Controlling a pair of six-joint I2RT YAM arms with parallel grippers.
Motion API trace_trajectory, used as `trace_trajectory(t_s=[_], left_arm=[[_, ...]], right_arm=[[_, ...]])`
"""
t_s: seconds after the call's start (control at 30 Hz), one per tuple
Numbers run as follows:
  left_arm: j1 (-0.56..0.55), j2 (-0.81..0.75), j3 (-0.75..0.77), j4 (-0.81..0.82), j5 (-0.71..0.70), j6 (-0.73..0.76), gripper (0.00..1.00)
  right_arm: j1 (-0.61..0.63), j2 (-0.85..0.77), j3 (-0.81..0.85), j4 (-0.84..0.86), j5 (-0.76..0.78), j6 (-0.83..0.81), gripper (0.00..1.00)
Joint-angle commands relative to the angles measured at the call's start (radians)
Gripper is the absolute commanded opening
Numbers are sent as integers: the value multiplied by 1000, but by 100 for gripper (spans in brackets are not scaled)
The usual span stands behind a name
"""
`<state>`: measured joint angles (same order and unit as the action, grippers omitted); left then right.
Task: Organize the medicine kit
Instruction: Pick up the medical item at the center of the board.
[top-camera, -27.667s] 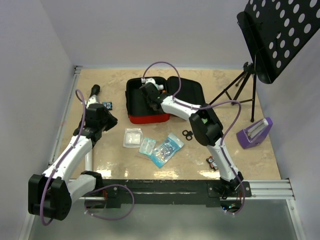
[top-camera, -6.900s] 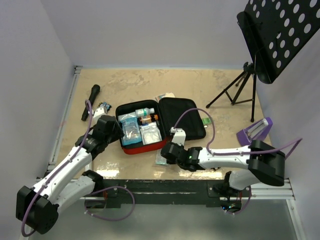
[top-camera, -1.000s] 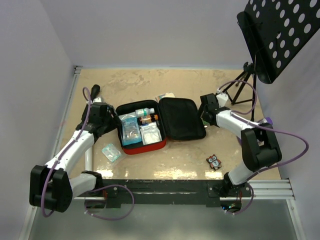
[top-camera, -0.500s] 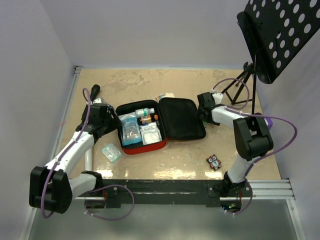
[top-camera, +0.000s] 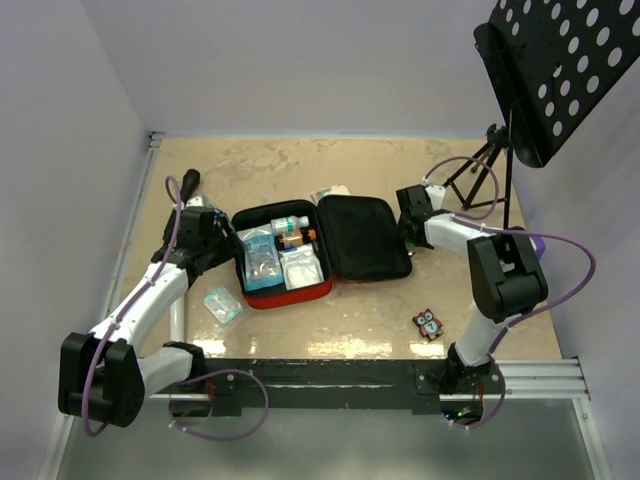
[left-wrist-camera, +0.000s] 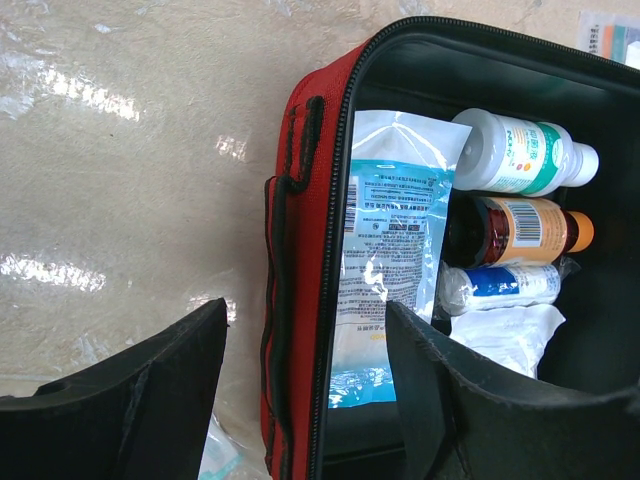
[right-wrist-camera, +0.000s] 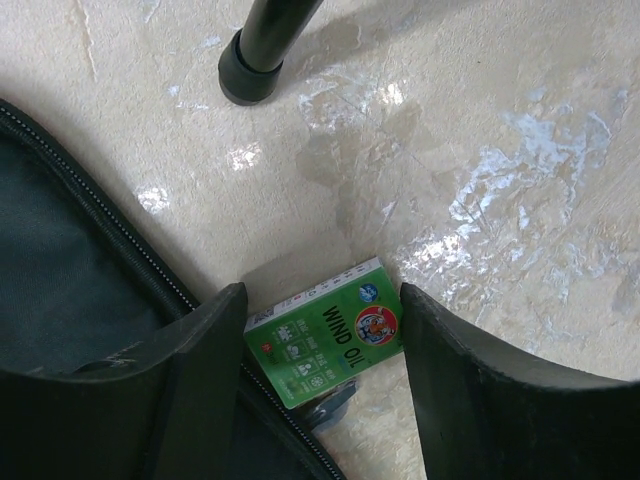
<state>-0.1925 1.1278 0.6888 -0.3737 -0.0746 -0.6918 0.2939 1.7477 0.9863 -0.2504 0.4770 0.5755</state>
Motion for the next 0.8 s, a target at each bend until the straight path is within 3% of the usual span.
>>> trace_trajectory(t_s=[0.0,0.4,0.77], left_arm=[[1,-13,5,29,6,9,69],[1,3,15,25,-7,8,69],[1,-22,5,25,-25,-9,69]], right_arm=[[-7,-53,-44,10,-35,1,50],[65,-376,-23,-66,-106,-2,47],[505,-413,124,-90,-21,96,46]])
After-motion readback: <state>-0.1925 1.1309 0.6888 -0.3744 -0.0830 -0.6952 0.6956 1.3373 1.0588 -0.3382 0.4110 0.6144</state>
